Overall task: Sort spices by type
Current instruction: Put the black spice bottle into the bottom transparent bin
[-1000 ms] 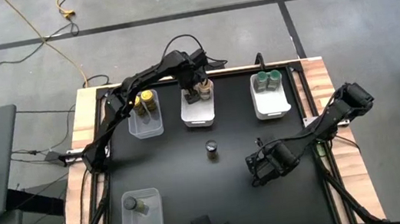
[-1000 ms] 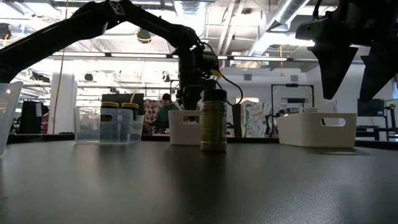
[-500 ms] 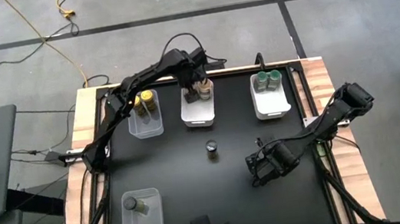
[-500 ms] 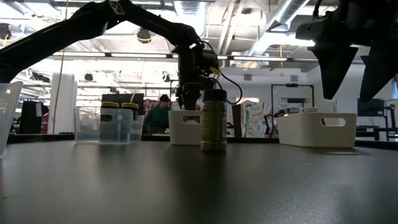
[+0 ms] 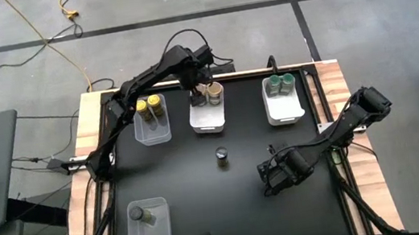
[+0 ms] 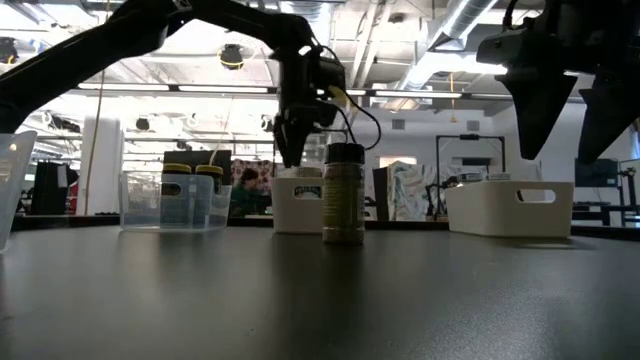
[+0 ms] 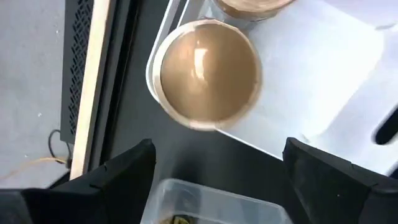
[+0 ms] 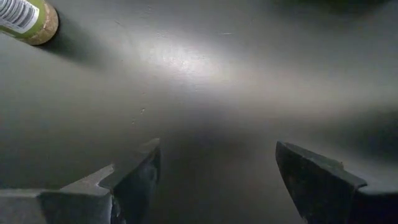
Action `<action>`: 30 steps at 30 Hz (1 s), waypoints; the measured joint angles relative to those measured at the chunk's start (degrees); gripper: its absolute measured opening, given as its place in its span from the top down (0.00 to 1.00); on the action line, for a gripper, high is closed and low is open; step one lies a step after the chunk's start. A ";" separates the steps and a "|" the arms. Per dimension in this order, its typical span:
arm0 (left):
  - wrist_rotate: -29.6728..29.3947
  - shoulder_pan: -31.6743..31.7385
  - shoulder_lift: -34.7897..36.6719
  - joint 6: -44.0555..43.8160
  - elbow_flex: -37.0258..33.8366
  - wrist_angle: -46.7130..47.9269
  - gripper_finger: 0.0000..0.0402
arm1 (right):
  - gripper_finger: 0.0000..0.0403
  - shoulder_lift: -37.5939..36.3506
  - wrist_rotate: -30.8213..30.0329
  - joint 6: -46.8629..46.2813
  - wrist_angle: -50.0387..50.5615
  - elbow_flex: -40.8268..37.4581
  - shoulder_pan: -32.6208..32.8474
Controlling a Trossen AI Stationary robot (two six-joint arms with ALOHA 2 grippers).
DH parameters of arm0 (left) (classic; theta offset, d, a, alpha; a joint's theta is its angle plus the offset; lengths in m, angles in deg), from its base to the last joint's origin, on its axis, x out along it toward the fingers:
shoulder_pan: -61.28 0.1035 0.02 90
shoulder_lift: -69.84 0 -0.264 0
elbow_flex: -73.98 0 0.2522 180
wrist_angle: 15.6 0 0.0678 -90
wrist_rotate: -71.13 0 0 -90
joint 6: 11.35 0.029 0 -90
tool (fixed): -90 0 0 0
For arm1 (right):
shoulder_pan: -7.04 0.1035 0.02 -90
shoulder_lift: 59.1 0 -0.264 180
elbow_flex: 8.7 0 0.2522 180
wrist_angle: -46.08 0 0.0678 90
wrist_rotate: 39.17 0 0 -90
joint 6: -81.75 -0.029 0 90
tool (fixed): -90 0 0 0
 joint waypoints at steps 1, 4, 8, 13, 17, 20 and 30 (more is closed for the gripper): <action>0.06 -0.24 0.59 -1.06 0.00 0.45 0.16 | 0.15 0.02 0.00 0.02 0.06 0.01 0.00; 0.47 -0.98 2.94 -4.23 0.00 2.05 0.16 | 0.15 0.01 0.00 0.04 -0.16 0.01 -0.07; 3.14 -3.29 7.64 -8.29 0.00 2.94 0.16 | 0.15 0.00 -0.11 0.26 -0.05 0.01 0.06; 2.20 -10.91 14.22 -15.98 -0.04 2.12 0.16 | 0.15 0.00 -0.26 2.47 0.48 0.01 1.50; 0.69 -21.04 18.30 -17.88 -0.13 0.94 0.16 | 0.15 0.01 -0.22 5.66 -0.89 0.01 3.64; -1.72 -29.72 20.56 -18.90 -4.34 -7.72 0.16 | 0.15 0.02 -0.17 11.35 -3.74 0.01 5.71; -10.03 -48.89 28.65 -32.43 -39.13 -40.98 0.16 | 0.15 -0.05 -2.15 21.42 -19.10 -4.86 10.77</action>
